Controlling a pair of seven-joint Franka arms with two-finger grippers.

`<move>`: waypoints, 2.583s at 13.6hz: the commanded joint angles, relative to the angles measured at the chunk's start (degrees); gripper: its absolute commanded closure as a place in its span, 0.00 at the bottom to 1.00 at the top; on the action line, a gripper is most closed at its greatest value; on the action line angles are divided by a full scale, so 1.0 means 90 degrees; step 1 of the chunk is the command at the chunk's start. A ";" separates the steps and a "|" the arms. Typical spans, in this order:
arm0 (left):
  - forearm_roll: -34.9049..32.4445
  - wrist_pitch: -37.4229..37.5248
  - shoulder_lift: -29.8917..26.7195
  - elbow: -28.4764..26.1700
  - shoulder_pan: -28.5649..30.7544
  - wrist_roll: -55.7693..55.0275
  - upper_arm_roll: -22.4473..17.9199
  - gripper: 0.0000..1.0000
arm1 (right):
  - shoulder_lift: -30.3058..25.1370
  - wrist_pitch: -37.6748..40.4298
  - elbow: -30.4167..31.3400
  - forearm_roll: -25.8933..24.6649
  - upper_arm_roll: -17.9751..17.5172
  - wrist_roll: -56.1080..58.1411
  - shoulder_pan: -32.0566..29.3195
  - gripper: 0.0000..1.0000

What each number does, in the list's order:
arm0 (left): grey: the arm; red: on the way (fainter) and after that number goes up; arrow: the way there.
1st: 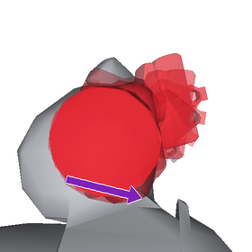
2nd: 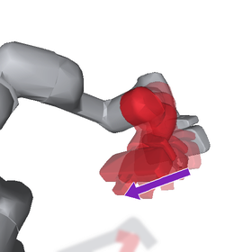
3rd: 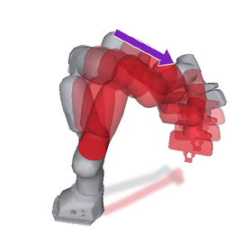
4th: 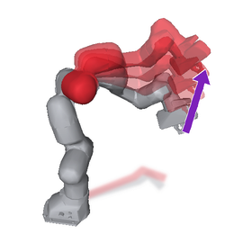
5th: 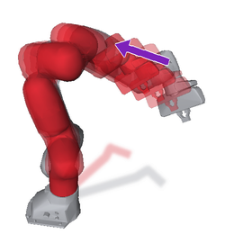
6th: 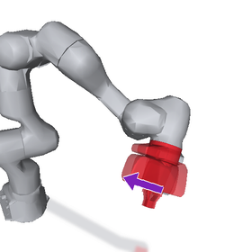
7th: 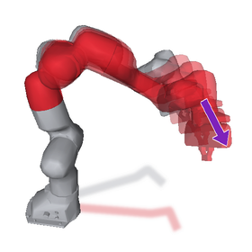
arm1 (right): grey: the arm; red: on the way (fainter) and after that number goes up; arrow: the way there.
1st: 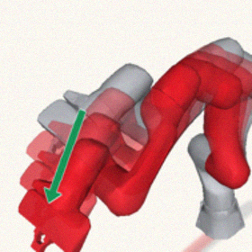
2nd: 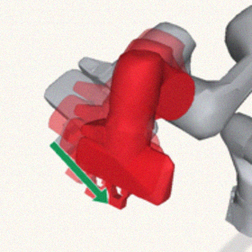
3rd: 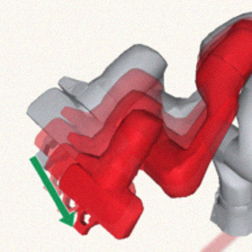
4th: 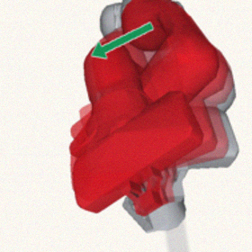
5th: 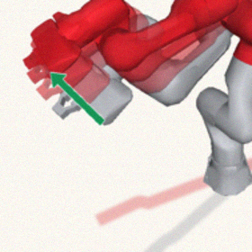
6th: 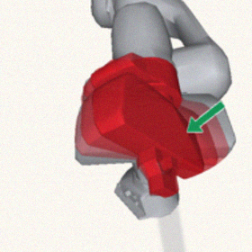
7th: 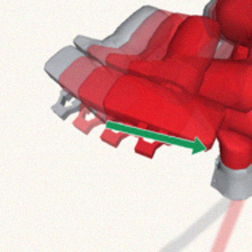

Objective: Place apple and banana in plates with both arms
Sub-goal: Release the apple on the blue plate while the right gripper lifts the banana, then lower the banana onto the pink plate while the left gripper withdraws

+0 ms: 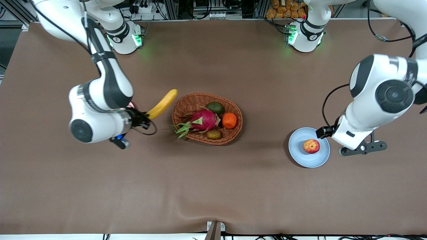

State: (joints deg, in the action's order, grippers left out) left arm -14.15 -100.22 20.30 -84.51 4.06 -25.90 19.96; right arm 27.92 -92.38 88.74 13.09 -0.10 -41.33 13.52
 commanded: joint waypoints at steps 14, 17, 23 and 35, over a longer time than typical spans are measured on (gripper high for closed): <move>0.1151 0.1339 -0.1805 0.0034 0.0183 0.0952 -0.0138 0.00 | -0.0408 -0.2010 0.1664 -0.2090 -0.0086 0.4642 -0.1228 1.00; 0.1202 0.1613 -0.1796 0.0210 0.0213 0.1012 -0.0157 0.00 | -0.0349 -0.2429 0.2053 -0.2090 -0.0096 0.4632 -0.1307 1.00; 0.1493 0.1916 -0.2010 0.0181 -0.0467 0.1256 -0.1032 0.00 | -0.0232 -0.2431 0.1919 -0.2080 -0.0096 0.4535 -0.1336 0.00; 0.1778 0.2170 -0.2441 -0.0199 -0.0880 0.1666 -0.1935 0.00 | -0.0319 0.1951 -0.2796 -0.1582 -0.0125 0.4622 -0.1307 0.00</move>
State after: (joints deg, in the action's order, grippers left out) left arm 0.81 -80.97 0.29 -84.61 -4.30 -12.23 2.76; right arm 24.22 -79.89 69.81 -1.97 -0.82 -0.59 2.52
